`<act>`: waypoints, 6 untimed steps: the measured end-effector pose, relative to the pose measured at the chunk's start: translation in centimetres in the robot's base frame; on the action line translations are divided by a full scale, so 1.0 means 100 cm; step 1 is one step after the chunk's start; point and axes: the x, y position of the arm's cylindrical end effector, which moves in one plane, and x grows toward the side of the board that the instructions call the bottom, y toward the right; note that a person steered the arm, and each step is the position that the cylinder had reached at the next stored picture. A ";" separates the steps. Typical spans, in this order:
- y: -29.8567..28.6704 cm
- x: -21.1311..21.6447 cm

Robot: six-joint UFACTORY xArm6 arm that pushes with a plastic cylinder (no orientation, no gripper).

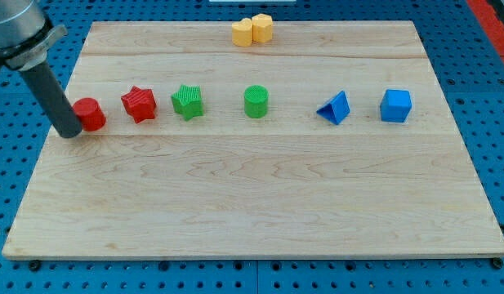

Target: Push the yellow heart closer to the green circle

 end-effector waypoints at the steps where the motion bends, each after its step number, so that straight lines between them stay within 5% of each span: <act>1: 0.002 -0.005; 3: -0.042 -0.044; 4: -0.001 -0.128; 5: 0.105 -0.177; 6: 0.141 -0.195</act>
